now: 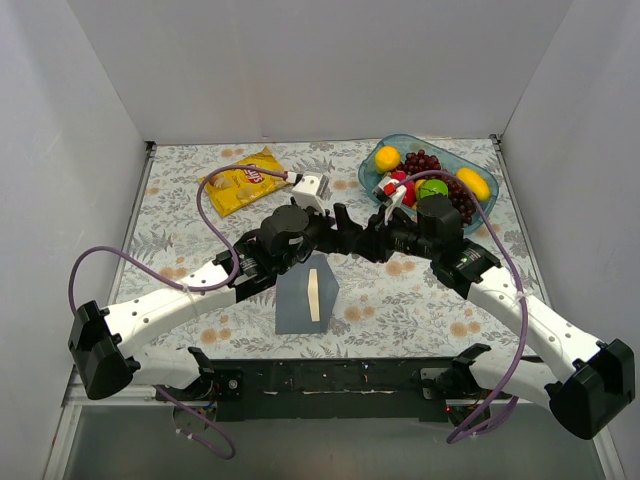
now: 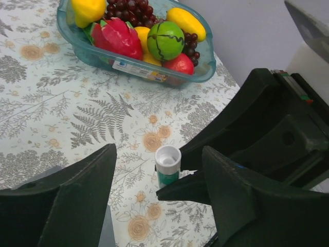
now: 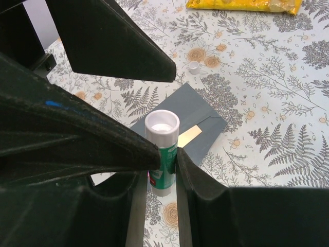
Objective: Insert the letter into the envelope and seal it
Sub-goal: Unscrew the solid glue.
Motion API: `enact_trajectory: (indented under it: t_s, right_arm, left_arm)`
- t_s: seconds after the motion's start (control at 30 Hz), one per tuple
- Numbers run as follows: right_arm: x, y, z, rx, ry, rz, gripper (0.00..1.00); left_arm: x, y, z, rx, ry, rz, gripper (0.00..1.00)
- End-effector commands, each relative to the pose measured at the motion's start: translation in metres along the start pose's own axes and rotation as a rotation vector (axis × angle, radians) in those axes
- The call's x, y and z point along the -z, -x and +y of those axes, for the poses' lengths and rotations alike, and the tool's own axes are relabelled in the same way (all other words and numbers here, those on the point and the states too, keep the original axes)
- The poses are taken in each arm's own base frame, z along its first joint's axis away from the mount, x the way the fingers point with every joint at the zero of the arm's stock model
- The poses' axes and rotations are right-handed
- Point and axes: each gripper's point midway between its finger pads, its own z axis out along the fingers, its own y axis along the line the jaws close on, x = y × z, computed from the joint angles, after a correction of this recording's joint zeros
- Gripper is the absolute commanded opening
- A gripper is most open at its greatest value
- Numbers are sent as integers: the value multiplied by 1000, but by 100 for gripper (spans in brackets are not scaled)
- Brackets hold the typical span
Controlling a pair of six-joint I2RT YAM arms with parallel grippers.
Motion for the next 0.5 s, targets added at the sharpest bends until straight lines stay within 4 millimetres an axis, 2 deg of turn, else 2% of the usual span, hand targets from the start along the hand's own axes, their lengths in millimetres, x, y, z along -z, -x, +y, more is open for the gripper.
enact_trajectory:
  t_s: [0.0,0.13,0.17,0.3,0.4,0.47]
  right_arm:
    - [5,30,11,37,27,-94,1]
    - [7,29,12,33,25,-98,1]
    - [8,36,13,47,28,-127,1]
    - [11,40,14,56,25,-146,1]
    - [12,40,15,56,27,-148,1]
    - [12,40,16,56,32,-147,1]
  left_arm:
    - [9,1,-14,12,-82,2,59]
    - [9,-3,-18,14,-106,15,53]
    - [9,-4,-18,17,-107,17,53]
    - [9,-6,-17,24,-108,19,49]
    - [9,-6,-17,32,-109,14,40]
    - [10,-5,-17,37,-110,12,29]
